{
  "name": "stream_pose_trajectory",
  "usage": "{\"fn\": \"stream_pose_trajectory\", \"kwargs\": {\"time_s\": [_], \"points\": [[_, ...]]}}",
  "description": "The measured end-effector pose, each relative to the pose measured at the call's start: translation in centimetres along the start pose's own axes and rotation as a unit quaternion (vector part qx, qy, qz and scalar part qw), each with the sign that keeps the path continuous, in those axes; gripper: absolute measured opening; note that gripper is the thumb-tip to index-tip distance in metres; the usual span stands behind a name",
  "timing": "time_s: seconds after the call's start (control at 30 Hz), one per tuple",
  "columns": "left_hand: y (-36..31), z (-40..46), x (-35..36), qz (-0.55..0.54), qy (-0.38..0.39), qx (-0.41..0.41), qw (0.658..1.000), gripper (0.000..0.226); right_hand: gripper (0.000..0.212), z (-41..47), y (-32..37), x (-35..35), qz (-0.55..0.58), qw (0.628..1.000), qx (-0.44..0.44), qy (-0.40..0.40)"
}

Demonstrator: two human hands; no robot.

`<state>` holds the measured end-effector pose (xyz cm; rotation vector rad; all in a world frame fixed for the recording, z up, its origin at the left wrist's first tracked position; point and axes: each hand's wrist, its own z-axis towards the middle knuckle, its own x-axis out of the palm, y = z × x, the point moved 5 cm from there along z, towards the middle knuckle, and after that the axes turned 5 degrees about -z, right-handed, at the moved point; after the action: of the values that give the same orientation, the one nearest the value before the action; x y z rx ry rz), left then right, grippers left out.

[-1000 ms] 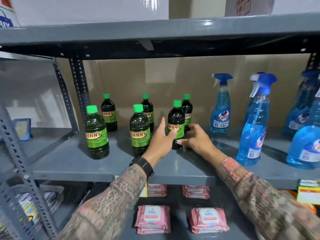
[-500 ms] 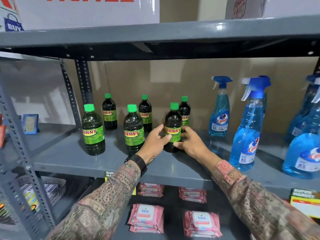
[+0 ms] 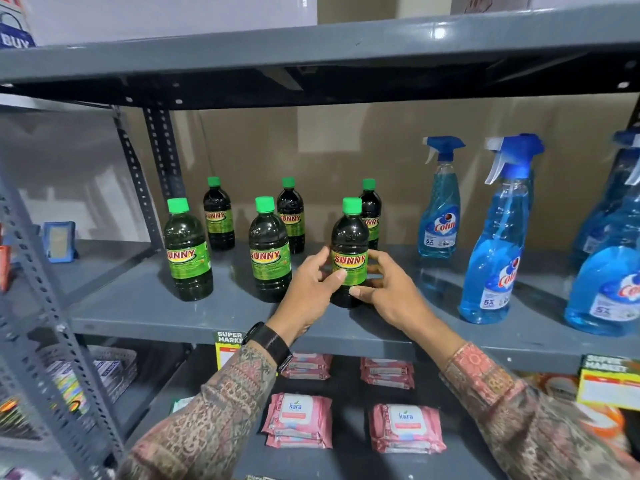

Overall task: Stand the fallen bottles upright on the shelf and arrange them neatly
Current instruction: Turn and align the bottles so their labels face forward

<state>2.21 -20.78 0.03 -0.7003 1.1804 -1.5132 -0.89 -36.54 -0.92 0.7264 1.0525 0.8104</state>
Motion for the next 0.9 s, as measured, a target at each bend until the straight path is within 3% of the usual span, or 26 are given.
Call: {"fn": "stream_pose_trajectory", "kwargs": {"time_s": [0.07, 0.17, 0.23, 0.33, 0.47, 0.57, 0.67, 0.73, 0.8, 0.9], "points": [[-0.1, -0.4, -0.4, 0.013, 0.000, 0.002, 1.000, 0.065, 0.066, -0.9, 0.3, -0.4, -0.021, 0.998, -0.007, -0.050], [-0.3, -1.9, -2.5, 0.053, -0.017, 0.031, 0.998, 0.066, 0.047, -3.0, 1.3, -0.6, -0.028, 0.983, -0.043, -0.176], [-0.3, -3.1, -5.0, 0.044, -0.023, 0.060, 0.997, 0.060, 0.039, -4.3, 2.7, 0.7, -0.004, 0.977, -0.070, -0.201], [-0.9, -5.0, -10.1, 0.013, -0.068, 0.098, 0.993, 0.047, 0.033, -5.1, 5.7, 4.5, 0.051, 0.981, -0.089, -0.164], [-0.7, -7.0, -20.0, -0.001, -0.231, 0.143, 0.962, 0.032, 0.025, -4.0, 10.1, 12.2, 0.077, 0.988, -0.106, -0.082], [0.8, -6.9, -26.0, 0.023, -0.306, 0.131, 0.943, 0.035, 0.041, -1.9, 12.5, 18.2, 0.022, 0.995, -0.094, -0.015], [3.2, -5.1, -28.5, 0.023, -0.226, 0.033, 0.973, 0.056, 0.072, 0.4, 13.5, 22.3, -0.065, 0.995, -0.070, -0.002], [4.3, -3.9, -28.9, 0.005, -0.155, -0.018, 0.988, 0.070, 0.080, 1.8, 13.7, 24.0, -0.082, 0.996, -0.047, -0.001], [4.6, -3.1, -28.9, -0.029, -0.097, -0.030, 0.994, 0.071, 0.074, 2.9, 13.6, 25.0, -0.071, 0.997, -0.037, 0.001], [4.7, -2.0, -28.5, -0.029, -0.028, -0.011, 0.999, 0.050, 0.058, 3.8, 13.2, 25.9, -0.058, 0.998, -0.023, -0.027]]}}
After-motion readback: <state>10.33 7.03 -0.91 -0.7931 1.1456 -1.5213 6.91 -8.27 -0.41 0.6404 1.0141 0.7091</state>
